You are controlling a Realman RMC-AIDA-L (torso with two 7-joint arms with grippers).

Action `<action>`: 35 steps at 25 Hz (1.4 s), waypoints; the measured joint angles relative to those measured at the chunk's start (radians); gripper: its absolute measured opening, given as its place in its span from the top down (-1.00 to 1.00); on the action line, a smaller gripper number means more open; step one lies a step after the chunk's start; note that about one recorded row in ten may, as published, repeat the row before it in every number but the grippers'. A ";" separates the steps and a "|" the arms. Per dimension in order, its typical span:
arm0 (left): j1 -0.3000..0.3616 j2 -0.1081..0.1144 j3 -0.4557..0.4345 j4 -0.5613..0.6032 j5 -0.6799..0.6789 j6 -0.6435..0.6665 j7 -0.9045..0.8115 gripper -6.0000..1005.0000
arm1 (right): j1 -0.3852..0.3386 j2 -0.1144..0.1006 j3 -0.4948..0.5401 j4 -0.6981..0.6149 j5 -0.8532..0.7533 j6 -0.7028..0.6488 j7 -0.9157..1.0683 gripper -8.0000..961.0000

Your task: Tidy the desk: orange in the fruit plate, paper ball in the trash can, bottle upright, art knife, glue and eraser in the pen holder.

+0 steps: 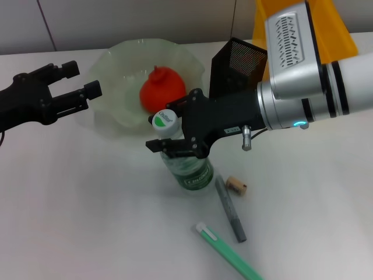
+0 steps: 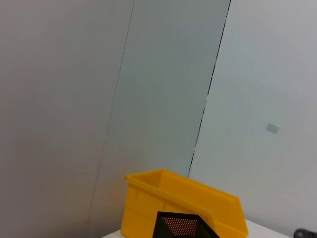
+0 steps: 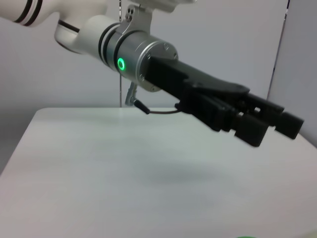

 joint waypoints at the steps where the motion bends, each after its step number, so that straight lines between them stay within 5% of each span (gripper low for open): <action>1: 0.000 0.000 0.000 0.000 0.000 0.000 0.000 -0.59 | 0.000 0.000 0.000 0.000 0.000 0.000 0.000 0.09; 12: 0.018 0.003 -0.001 0.000 -0.001 0.005 0.007 -0.59 | 0.002 0.000 0.007 0.000 0.094 0.008 -0.063 0.10; 23: 0.063 0.042 -0.027 0.013 -0.016 0.096 0.042 -0.59 | 0.028 -0.001 0.034 0.218 0.322 0.016 -0.272 0.10; 35: 0.094 0.035 -0.034 0.025 -0.016 0.134 0.078 -0.59 | 0.073 0.003 0.033 0.376 0.386 0.029 -0.342 0.11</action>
